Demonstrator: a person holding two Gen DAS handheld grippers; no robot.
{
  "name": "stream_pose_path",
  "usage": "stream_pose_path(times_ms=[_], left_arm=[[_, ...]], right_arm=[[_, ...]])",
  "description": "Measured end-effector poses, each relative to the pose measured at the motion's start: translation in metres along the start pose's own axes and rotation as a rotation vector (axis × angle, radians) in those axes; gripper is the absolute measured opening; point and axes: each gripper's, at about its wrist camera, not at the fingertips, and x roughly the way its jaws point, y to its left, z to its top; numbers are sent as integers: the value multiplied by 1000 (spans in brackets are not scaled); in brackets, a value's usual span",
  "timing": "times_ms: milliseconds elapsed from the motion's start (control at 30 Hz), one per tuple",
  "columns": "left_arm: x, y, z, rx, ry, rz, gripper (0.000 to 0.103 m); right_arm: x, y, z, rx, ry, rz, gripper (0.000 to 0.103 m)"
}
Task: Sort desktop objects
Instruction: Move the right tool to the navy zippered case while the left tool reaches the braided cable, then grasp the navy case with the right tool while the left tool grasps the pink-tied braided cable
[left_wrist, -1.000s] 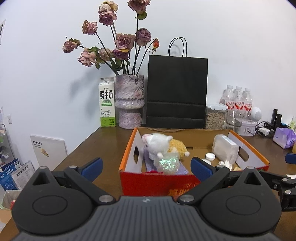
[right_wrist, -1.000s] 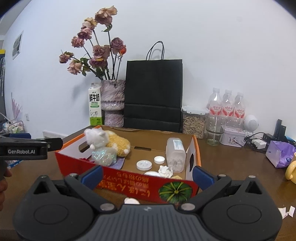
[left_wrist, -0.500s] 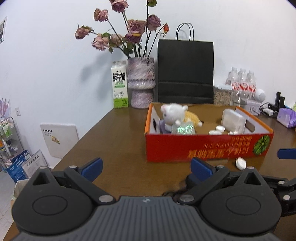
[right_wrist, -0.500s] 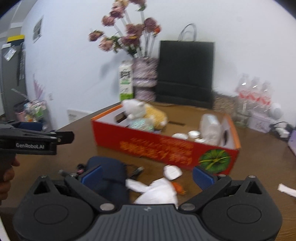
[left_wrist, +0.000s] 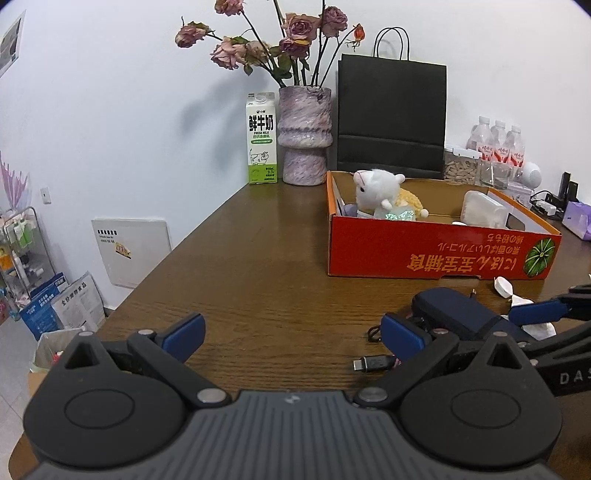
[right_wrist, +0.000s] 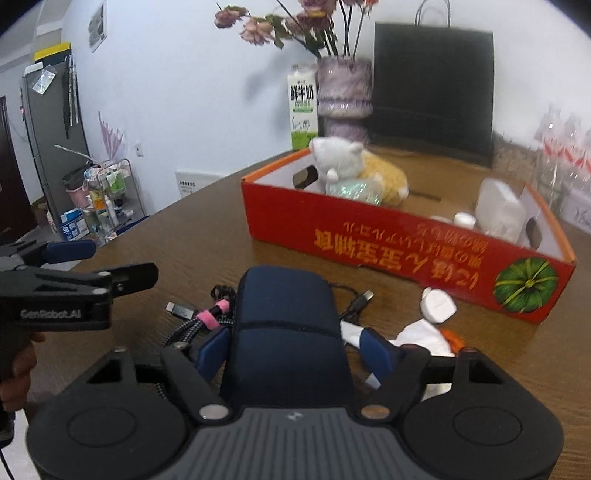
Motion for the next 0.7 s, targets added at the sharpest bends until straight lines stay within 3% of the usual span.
stream_pose_path(times_ms=[367, 700], left_arm=[[2, 4, -1, -6, 4, -10, 103], [-1, 5, -1, -9, 1, -6, 103]], right_arm=[[16, 1, 2, 12, 59, 1, 66], [4, -1, 3, 46, 0, -22, 60]])
